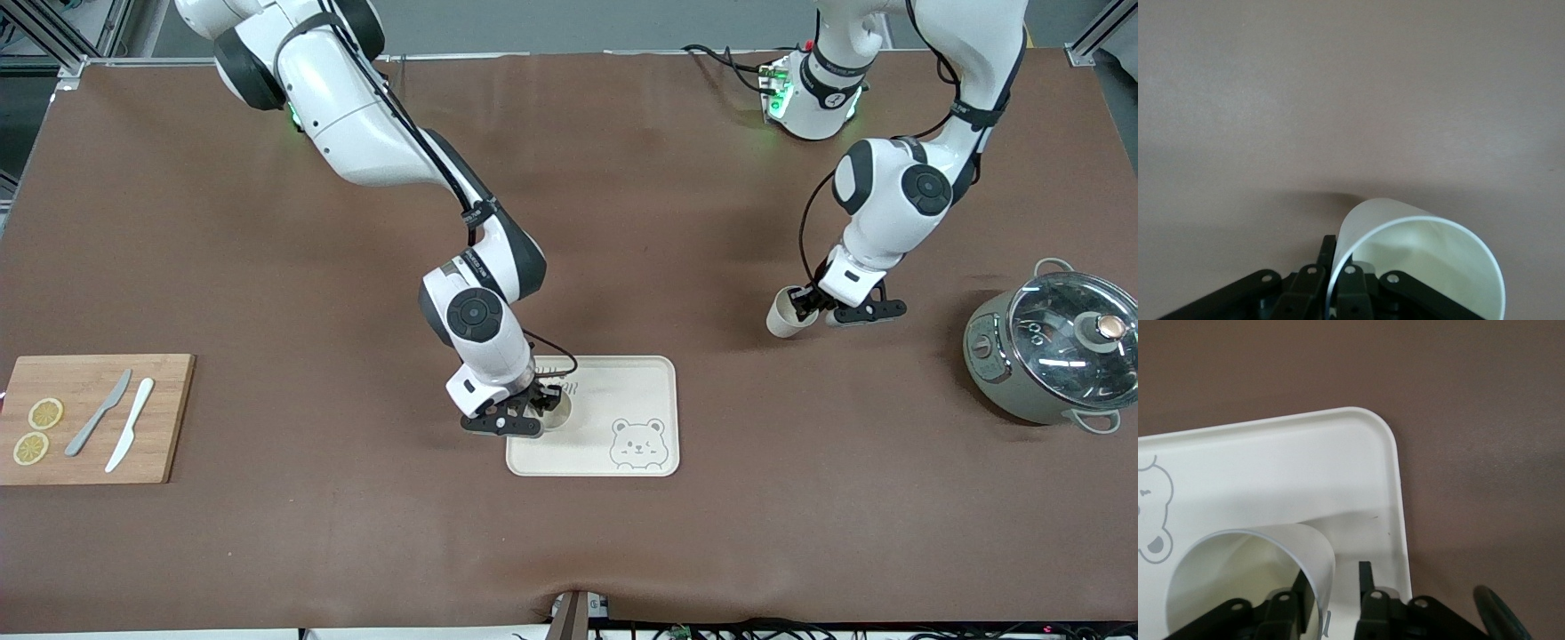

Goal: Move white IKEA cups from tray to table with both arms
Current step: 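Carry the cup off the tray with the left gripper toward the pot, then carry the cup off the tray with the right gripper toward the board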

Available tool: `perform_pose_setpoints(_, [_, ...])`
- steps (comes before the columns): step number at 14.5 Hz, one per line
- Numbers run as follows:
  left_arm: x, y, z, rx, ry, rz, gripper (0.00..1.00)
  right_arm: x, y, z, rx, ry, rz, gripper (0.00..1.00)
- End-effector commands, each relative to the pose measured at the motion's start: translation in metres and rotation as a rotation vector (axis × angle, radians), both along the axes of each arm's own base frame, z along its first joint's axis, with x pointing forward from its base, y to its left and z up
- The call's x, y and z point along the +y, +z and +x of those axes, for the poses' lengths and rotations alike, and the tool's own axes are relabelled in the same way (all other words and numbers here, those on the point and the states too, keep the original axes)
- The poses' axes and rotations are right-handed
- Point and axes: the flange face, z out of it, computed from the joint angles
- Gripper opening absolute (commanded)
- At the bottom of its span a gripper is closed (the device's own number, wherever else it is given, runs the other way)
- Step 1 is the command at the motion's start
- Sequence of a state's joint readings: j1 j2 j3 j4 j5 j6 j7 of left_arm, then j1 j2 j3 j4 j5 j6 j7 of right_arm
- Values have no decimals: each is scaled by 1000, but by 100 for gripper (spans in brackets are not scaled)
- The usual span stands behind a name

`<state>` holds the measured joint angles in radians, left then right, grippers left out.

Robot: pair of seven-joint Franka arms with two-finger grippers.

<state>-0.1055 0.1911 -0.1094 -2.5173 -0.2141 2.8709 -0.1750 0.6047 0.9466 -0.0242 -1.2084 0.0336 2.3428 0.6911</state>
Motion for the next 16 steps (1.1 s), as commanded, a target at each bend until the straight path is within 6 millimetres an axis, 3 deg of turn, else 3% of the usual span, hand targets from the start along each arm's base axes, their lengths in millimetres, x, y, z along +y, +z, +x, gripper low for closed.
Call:
perform_pose_setpoints(1, [2, -10, -4, -30, -15, 8, 0, 5, 5, 2, -11, -24, 4, 0])
perform_pose_setpoints(5, [2, -10, -4, -32, -14, 8, 0, 7, 18, 2, -17, -48, 12, 0])
perform_pose_setpoints(7, [3, -9, -3, -35, -12, 8, 0, 9, 41, 3, -31, -56, 32, 0])
perform_pose_setpoints(9, [3, -8, -3, -44, -12, 7, 0, -12, 65, 12, -11, -68, 5, 0])
perform_pose_setpoints(11, [3, -8, -2, -47, -11, 7, 0, -53, 113, 26, 16, -47, -28, 0])
perform_pose_setpoints(13, [3, -9, -2, -47, -9, 7, 0, -108, 145, 34, 45, 12, -64, 0])
perform_pose_setpoints(16, [3, -14, -3, -35, -10, 9, 0, -196, 161, 35, 59, 143, -96, 0])
